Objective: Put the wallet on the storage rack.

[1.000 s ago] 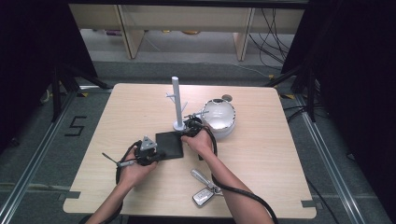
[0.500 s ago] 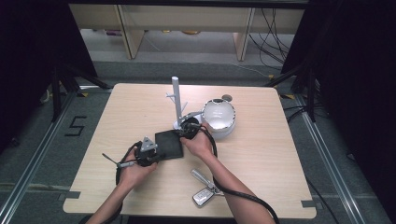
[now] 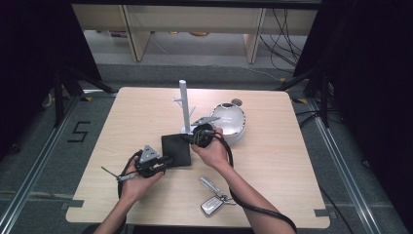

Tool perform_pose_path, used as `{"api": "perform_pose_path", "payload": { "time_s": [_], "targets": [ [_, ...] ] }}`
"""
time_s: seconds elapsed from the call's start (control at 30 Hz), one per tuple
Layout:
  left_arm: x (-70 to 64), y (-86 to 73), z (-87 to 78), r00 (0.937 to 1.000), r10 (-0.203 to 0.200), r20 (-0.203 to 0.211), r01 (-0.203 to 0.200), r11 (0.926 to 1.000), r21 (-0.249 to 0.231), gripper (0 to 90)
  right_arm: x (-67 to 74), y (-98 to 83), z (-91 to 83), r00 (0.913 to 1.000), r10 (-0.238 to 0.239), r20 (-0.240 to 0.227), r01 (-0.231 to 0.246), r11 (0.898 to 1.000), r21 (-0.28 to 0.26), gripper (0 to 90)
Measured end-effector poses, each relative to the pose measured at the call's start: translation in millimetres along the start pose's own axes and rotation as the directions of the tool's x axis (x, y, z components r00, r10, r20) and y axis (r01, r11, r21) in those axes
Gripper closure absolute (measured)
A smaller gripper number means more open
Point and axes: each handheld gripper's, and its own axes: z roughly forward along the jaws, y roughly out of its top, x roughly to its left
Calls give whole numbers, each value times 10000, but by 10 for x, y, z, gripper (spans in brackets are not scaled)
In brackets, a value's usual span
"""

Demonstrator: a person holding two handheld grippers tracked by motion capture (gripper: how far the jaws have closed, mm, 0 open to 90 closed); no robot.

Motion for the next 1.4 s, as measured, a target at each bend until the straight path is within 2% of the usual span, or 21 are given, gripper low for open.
{"api": "perform_pose_path", "payload": {
  "time_s": [0.13, 0.3, 0.4, 0.43, 0.53, 0.57, 0.6, 0.63, 0.67, 0.8, 0.83, 0.9, 0.97, 1.03, 1.07, 1.13, 1.2, 1.23, 1.27, 1.33, 1.4],
  "targets": [
    [20, -2, -146, 9999, -33, -104, 25, 9977, -683, 697, 35, 28, -185, 9997, -109, -211, 108, 9999, -42, 870],
    [67, -46, -242, 9996, -175, -231, 154, 9960, -883, 683, 15, 31, -403, 9977, -669, -71, 667, 9973, -312, 872],
    [137, -118, -295, 9985, -250, -492, 206, 9960, -872, 679, -2, 24, -514, 9975, -703, -121, 698, 9969, -376, 872],
    [144, -141, -303, 9979, -475, -441, 433, 9948, -925, 678, -21, 26, -550, 9961, -880, -75, 875, 9951, -467, 872],
    [179, -164, -325, 9978, -363, -560, 305, 9944, -1016, 677, -59, 21, -639, 9963, -829, -232, 816, 9951, -553, 873],
    [181, -181, -335, 9968, -572, -566, 511, 9933, -1032, 677, -81, 26, -673, 9953, -960, -150, 951, 9941, -529, 873],
    [206, -184, -341, 9976, -367, -589, 297, 9928, -1163, 677, -81, 26, -673, 9953, -960, -150, 951, 9941, -529, 873],
    [197, -197, -350, 9959, -681, -588, 609, 9913, -1163, 677, -95, 31, -713, 9955, -951, -43, 948, 9945, -439, 873],
    [228, -196, -355, 9975, -360, -600, 283, 9918, -1248, 677, -114, 38, -762, 9945, -1038, -122, 1031, 9934, -507, 873],
    [262, -216, -366, 9972, -286, -692, 191, 9907, -1344, 675, -191, 46, -916, 9904, -1375, 145, 1381, 9885, -623, 873],
    [249, -235, -357, 9958, -612, -676, 517, 9895, -1346, 674, -207, 36, -964, 9921, -1245, 157, 1253, 9905, -576, 873],
    [263, -234, -351, 9970, -371, -684, 274, 9902, -1371, 672, -233, 22, -1004, 9927, -1192, 188, 1202, 9904, -677, 874],
    [235, -258, -335, 9951, -696, -702, 601, 9898, -1288, 670, -292, -4, -1136, 9958, -905, 144, 913, 9925, -816, 874],
    [249, -257, -326, 9969, -361, -697, 267, 9910, -1315, 669, -340, -5, -1209, 9932, -1157, 155, 1167, 9873, -1077, 874],
    [251, -260, -327, 9969, -305, -720, 211, 9914, -1288, 668, -346, -8, -1251, 9963, -857, 37, 856, 9899, -1129, 874],
    [251, -264, -326, 9969, -302, -730, 206, 9914, -1289, 666, -386, -1, -1333, 9947, -1025, 122, 1032, 9847, -1403, 874],
    [244, -285, -316, 9956, -591, -730, 491, 9900, -1320, 665, -390, 1, -1417, 9979, -612, 203, 636, 9852, -1592, 874],
    [260, -282, -319, 9965, -348, -757, 247, 9911, -1306, 665, -408, 13, -1453, 9978, -637, 184, 659, 9832, -1704, 874],
    [250, -292, -317, 9955, -603, -725, 505, 9902, -1301, 665, -429, 27, -1483, 9974, -677, 261, 714, 9794, -1891, 875],
    [252, -297, -318, 9952, -631, -747, 529, 9900, -1305, 664, -458, 63, -1547, 9980, -592, 230, 628, 9737, -2191, 875],
    [269, -293, -321, 9962, -357, -793, 249, 9908, -1330, 663, -479, 113, -1610, 9980, -531, 355, 601, 9682, -2427, 875]
  ]
}}
